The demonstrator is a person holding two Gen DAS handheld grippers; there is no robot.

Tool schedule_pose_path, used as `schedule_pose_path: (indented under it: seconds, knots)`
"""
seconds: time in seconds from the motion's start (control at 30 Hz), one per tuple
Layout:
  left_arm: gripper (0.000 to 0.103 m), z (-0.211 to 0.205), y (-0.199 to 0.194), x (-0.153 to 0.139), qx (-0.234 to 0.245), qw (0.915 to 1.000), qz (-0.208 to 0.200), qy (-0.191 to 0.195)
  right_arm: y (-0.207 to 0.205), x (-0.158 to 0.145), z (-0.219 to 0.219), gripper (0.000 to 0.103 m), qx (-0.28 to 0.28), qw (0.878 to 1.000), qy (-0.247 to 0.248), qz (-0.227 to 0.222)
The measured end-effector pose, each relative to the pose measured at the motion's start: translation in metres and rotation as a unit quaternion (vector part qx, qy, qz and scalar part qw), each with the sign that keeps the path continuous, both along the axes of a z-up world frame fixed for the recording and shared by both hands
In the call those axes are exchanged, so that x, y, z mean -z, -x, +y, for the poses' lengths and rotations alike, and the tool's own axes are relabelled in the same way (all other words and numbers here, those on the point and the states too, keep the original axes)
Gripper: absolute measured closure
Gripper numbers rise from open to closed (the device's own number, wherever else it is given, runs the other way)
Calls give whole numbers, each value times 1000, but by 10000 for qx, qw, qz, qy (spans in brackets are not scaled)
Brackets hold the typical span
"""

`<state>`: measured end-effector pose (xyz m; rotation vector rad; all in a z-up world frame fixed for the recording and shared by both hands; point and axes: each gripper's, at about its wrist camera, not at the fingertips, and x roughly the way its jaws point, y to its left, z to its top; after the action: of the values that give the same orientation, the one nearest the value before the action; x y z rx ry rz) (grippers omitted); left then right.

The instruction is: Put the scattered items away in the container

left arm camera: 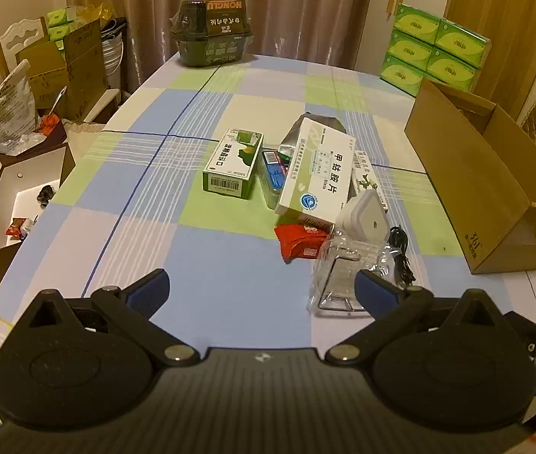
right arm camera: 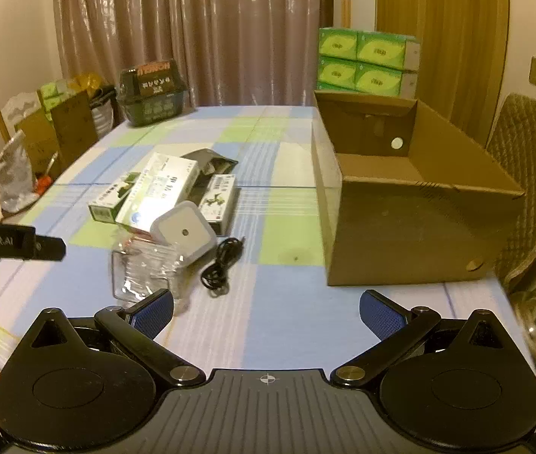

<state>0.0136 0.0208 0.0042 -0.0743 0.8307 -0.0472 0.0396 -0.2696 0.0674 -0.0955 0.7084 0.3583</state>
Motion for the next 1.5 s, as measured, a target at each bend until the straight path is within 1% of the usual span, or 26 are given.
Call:
schedule_pose_path:
  seconds: [0.13, 0.27, 0.5, 0.67, 0.83, 1.5]
  knots:
    - [1, -4, -4, 5, 22, 10000, -52, -38, 0, 3, 1, 2, 5, 9999, 146, -38]
    - [1, -7, -7, 11, 78, 9999, -48, -119, -3, 6, -1, 2, 62, 9998, 141, 94]
    - [1, -13, -10, 15, 172, 9992, -56, -350, -2, 4, -1, 2, 1, 9999, 164, 35]
    - [1, -9, -11, 17, 144, 9996, -38, -245, -3, 7, 0, 2, 89, 9994, 322, 108]
    - [1, -9, -12, 20, 109, 9997, 0, -225, -3, 8, 1, 2, 82, 9992, 372, 146]
    - [1, -15, -14, 23, 106, 9997, 43, -234, -7, 11, -4, 2, 153, 9990, 289, 305]
